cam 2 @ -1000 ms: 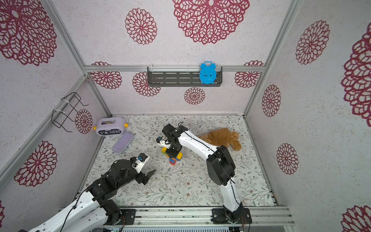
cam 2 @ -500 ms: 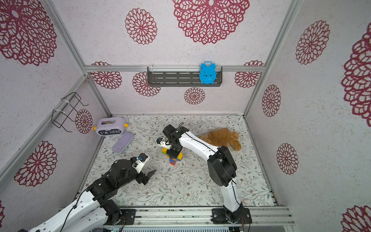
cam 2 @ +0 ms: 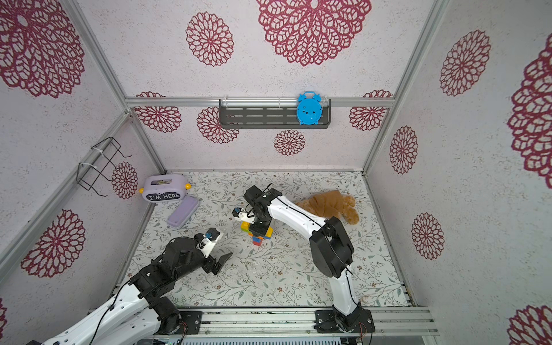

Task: Assemble a fork with lego
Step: Assemble the lego brick with the lego brick.

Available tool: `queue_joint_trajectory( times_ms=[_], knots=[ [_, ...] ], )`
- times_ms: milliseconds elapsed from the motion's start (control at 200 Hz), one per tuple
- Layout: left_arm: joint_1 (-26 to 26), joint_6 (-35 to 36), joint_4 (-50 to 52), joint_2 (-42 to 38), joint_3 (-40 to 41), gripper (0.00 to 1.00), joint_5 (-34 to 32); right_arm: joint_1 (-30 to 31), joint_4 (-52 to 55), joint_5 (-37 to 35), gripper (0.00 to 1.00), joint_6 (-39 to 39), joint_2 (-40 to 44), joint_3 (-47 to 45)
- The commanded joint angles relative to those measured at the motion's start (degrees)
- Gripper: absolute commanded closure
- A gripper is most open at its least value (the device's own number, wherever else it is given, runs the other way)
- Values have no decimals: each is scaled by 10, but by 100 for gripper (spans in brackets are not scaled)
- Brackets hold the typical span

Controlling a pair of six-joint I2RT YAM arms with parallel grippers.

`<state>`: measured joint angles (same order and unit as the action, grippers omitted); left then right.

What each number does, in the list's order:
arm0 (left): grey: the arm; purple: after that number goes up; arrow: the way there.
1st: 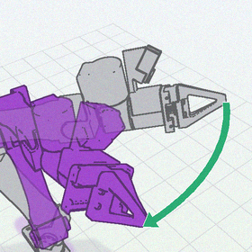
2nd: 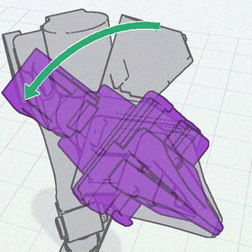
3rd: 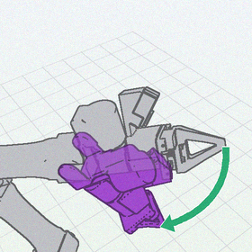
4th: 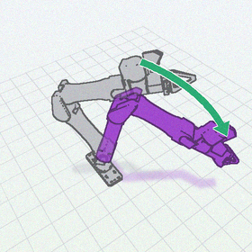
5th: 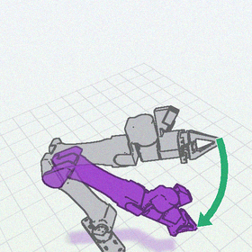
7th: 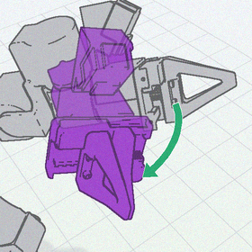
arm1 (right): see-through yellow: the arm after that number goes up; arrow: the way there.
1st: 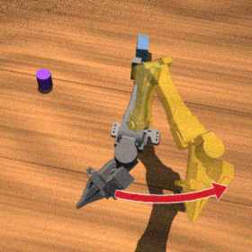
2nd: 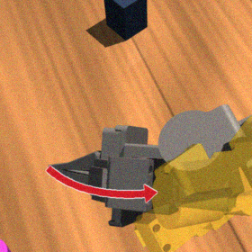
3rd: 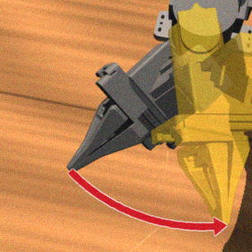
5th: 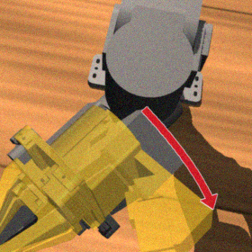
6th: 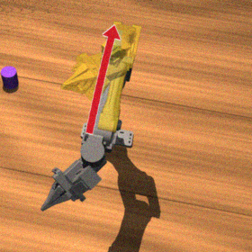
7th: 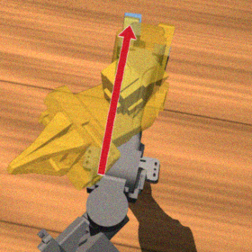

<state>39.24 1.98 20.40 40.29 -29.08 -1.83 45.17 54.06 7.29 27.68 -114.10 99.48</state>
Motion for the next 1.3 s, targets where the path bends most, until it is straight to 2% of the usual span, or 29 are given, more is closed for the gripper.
queue_joint_trajectory(
  times_ms=[0, 260, 811, 1001, 1296],
  knots=[
    [4, 7, -12, 1, 3, 3, 3, 1, 63, -10, 70, 23, -39, -25],
    [5, 7, -12, 1, 4, 3, 3, 9, 86, -21, 71, 8, -85, 4],
    [6, 8, -12, 2, 3, 3, 2, 21, 70, -25, 72, -2, -146, -48],
    [6, 8, -12, 1, 4, 3, 2, 17, 68, -20, 72, -1, -128, -35],
    [7, 7, -12, 2, 4, 3, 1, 12, 95, -27, 67, -4, -83, 53]
  ],
)
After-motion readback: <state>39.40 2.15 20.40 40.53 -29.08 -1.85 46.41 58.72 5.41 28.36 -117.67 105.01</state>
